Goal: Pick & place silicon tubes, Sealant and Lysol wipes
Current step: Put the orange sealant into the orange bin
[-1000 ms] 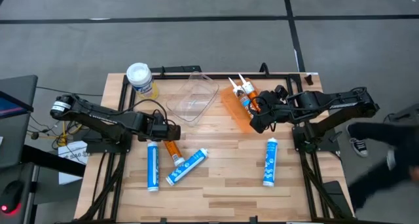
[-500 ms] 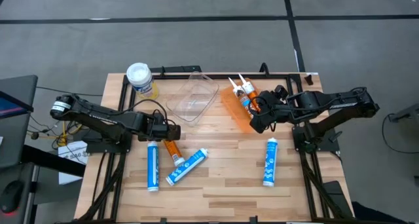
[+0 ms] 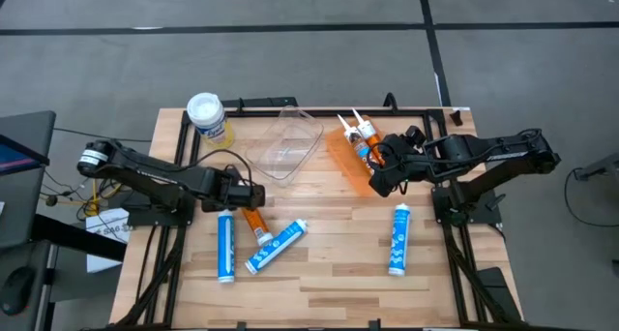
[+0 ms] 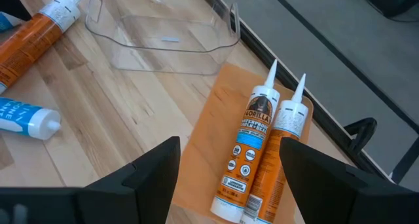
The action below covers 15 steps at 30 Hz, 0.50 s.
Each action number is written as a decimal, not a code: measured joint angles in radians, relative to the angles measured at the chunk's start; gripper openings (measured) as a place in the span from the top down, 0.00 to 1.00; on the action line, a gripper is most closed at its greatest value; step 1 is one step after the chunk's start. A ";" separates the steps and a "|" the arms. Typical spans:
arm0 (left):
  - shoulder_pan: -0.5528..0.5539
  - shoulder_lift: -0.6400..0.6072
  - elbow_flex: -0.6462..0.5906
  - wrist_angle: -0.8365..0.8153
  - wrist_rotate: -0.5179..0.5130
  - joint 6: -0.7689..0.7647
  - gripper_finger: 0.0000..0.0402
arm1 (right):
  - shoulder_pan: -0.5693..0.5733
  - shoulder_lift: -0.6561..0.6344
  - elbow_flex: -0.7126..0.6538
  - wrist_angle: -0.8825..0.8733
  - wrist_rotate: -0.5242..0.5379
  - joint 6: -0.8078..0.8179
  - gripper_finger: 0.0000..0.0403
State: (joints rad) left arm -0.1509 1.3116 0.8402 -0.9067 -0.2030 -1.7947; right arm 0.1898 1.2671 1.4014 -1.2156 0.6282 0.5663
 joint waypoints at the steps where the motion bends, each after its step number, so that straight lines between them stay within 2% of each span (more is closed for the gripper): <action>1: 0.000 0.014 -0.004 0.006 0.005 -0.007 0.21 | 0.000 0.000 0.000 0.000 0.000 0.000 0.37; 15: 0.040 0.216 -0.005 0.111 0.033 -0.028 0.21 | 0.000 0.000 0.000 0.004 -0.001 0.000 0.37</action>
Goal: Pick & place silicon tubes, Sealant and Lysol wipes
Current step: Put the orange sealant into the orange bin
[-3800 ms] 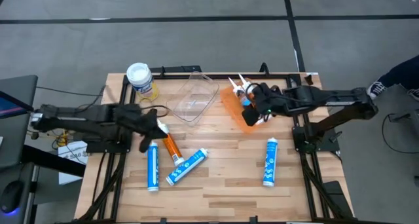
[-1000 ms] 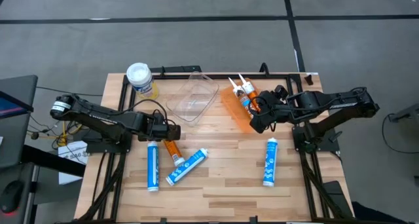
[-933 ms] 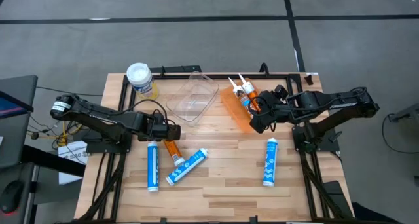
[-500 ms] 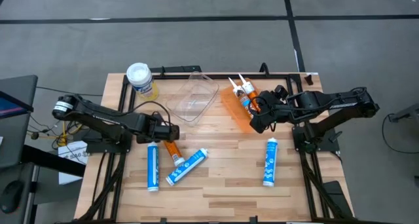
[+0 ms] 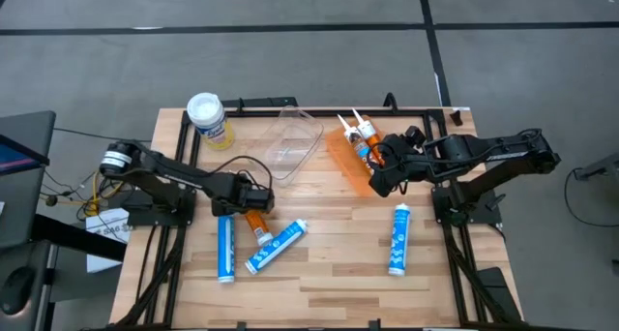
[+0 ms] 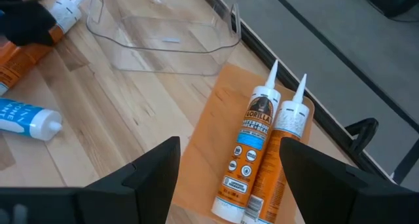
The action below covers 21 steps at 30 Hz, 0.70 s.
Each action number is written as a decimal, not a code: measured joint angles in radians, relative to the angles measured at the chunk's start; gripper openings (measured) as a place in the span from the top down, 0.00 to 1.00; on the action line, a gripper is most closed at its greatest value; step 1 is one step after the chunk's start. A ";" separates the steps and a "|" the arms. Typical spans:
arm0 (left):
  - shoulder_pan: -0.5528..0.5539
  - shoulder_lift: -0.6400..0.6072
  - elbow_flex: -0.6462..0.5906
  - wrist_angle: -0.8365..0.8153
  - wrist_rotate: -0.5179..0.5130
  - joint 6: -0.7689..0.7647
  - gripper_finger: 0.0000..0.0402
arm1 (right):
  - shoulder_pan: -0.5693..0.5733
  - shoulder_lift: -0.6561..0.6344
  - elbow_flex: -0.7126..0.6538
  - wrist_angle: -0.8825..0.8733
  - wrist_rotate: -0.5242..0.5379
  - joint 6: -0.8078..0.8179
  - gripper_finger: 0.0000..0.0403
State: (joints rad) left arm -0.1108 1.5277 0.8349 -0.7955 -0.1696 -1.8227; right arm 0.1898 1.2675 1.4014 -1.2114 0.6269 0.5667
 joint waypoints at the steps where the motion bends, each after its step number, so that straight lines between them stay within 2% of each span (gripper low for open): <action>1: 0.001 0.014 0.000 0.011 0.016 0.010 0.21 | 0.000 0.000 0.000 0.000 0.000 0.000 0.37; 5: 0.001 0.066 0.000 0.047 0.051 0.074 0.21 | 0.000 0.000 0.000 0.001 -0.001 0.000 0.37; 15: 0.002 0.144 0.007 0.051 0.105 0.074 0.22 | 0.000 0.000 0.000 0.018 -0.002 0.000 0.37; 18: 0.003 0.133 0.004 0.050 0.112 0.062 0.27 | 0.000 0.000 0.000 0.019 -0.002 0.000 0.37; 21: 0.003 0.112 0.002 0.045 0.109 0.052 0.36 | 0.000 0.000 0.000 0.019 -0.002 0.000 0.37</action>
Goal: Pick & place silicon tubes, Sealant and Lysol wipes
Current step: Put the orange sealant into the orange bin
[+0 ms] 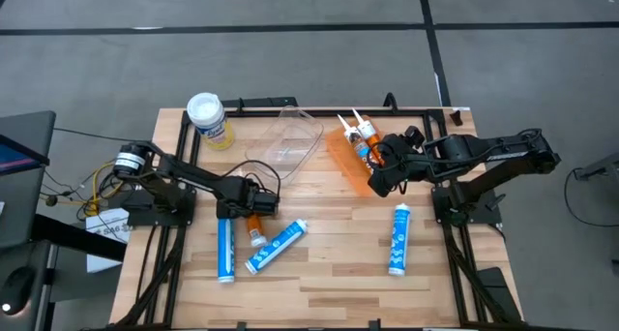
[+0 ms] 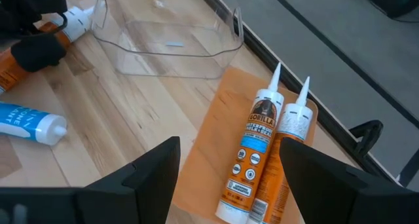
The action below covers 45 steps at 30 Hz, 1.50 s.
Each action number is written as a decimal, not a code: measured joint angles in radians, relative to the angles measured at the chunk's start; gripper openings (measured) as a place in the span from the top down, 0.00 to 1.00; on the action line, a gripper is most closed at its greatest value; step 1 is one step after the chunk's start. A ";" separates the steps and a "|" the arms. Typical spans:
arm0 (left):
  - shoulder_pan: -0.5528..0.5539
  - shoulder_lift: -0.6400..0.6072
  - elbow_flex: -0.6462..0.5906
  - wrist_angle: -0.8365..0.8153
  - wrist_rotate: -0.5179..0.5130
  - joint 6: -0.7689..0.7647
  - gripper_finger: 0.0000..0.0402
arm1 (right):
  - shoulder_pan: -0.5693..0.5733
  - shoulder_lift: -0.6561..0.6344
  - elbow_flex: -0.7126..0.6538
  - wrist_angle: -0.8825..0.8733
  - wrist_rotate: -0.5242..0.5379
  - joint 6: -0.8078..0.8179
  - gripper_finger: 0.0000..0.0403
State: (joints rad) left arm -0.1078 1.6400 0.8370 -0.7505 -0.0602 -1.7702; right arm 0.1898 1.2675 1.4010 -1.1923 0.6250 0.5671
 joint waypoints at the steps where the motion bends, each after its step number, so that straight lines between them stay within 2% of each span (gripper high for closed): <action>1: 0.000 -0.005 0.000 -0.004 -0.002 -0.006 0.40 | 0.000 0.000 0.000 0.000 0.000 0.000 0.37; 5: -0.001 -0.028 -0.004 -0.017 -0.012 -0.031 0.52 | 0.000 0.000 0.000 0.004 0.000 0.000 0.37; 14: -0.004 -0.091 0.048 -0.034 -0.051 -0.012 0.52 | 0.000 0.000 0.000 0.003 -0.010 0.000 0.37; 23: -0.050 -0.164 0.290 -0.190 -0.146 0.074 0.51 | 0.000 0.000 0.000 0.006 -0.108 -0.045 0.37; 30: -0.110 -0.170 0.514 -0.248 -0.216 0.152 0.51 | -0.012 0.000 0.000 0.097 -0.171 -0.053 0.37; 37: -0.138 -0.170 0.635 -0.116 -0.358 0.363 0.51 | -0.026 0.021 0.000 0.320 -0.231 -0.153 0.37; 42: -0.137 -0.170 0.651 -0.009 -0.366 0.557 0.51 | -0.061 0.051 0.000 0.408 -0.324 -0.175 0.37; 45: -0.138 -0.170 0.651 0.025 -0.364 0.665 0.51 | -0.095 0.057 0.000 0.441 -0.419 -0.178 0.37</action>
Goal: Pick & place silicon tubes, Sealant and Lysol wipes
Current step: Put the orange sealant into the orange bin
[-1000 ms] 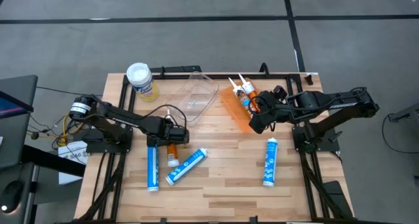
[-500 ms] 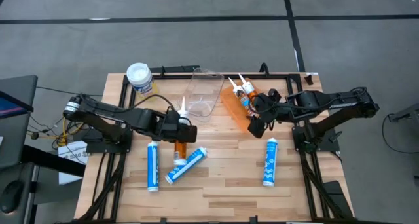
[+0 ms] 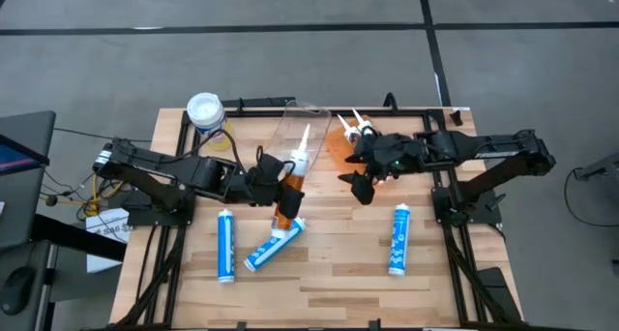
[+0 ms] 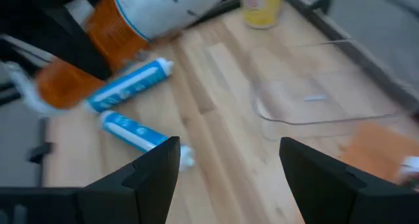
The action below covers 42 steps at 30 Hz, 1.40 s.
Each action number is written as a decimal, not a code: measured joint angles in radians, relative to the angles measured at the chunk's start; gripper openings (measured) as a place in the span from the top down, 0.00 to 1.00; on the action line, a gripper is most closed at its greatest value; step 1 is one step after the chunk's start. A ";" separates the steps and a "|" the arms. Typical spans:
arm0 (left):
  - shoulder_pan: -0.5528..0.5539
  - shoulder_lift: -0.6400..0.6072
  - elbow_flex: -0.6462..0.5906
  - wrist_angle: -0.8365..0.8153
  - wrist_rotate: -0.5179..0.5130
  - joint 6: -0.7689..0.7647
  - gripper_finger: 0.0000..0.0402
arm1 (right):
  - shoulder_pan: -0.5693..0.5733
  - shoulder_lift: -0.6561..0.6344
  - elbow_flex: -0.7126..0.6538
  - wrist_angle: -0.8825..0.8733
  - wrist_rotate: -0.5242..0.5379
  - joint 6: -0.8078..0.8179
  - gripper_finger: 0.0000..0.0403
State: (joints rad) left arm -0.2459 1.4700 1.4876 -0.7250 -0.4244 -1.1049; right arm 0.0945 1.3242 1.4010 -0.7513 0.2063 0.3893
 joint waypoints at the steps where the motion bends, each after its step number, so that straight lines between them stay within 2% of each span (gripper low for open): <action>1: 0.000 0.000 0.000 0.011 0.000 0.025 0.51 | -0.011 0.005 0.000 0.026 -0.031 -0.005 0.37; 4: 0.000 0.000 0.000 0.044 0.000 0.087 0.51 | -0.037 0.008 -0.001 0.071 -0.100 -0.037 0.37; 16: 0.001 0.000 0.000 0.158 -0.021 0.223 0.51 | -0.125 0.006 0.000 0.289 -0.214 -0.060 0.37; 25: 0.030 0.000 0.000 0.211 -0.030 0.267 0.51 | -0.160 0.006 0.000 0.387 -0.244 -0.058 0.36; 33: 0.071 -0.021 0.000 0.205 -0.041 0.311 0.51 | -0.183 0.006 0.000 0.388 -0.225 -0.056 0.37; 42: 0.097 -0.075 0.000 0.200 -0.047 0.334 0.51 | -0.210 0.006 0.000 0.358 -0.230 0.025 0.37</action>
State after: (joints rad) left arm -0.1490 1.3949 1.4872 -0.5255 -0.4717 -0.7708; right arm -0.1158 1.3304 1.4010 -0.3931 -0.0237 0.4141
